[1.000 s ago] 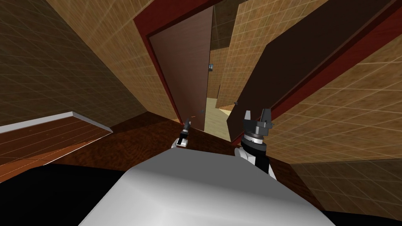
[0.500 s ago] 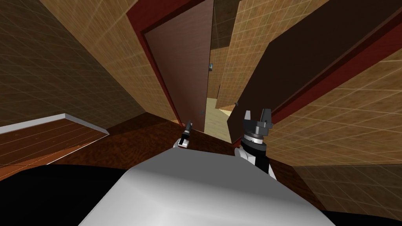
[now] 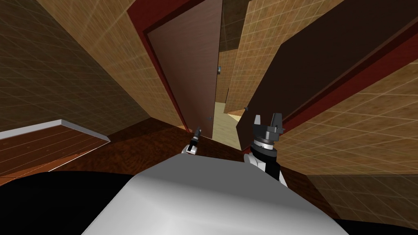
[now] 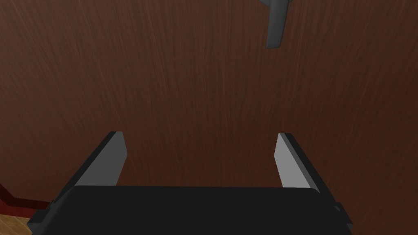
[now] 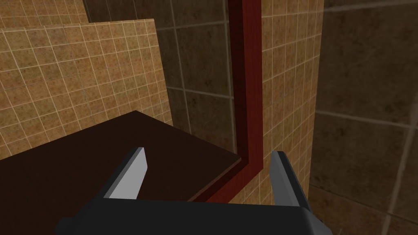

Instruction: Push the door open

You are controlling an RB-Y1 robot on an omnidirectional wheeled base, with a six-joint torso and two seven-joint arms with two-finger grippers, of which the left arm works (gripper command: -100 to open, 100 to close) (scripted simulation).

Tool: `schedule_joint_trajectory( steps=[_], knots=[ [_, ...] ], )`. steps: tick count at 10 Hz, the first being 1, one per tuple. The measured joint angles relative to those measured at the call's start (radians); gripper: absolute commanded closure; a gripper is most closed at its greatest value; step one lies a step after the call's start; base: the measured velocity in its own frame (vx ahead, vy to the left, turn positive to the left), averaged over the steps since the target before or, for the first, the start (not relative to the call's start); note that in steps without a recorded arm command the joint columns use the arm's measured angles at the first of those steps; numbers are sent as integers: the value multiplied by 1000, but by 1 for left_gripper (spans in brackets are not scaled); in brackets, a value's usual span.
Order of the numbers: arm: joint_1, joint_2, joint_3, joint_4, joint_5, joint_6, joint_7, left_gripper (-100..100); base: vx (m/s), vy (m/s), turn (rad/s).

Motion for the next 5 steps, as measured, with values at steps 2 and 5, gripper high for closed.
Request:
schedule_joint_trajectory(
  steps=[2,5],
  knots=[
    [-14,-8,-6,45,-9,-9,3,-100,106,21,-13],
    [-44,-15,-12,118,-18,-21,11,-100,92,11,-13]
  ],
)
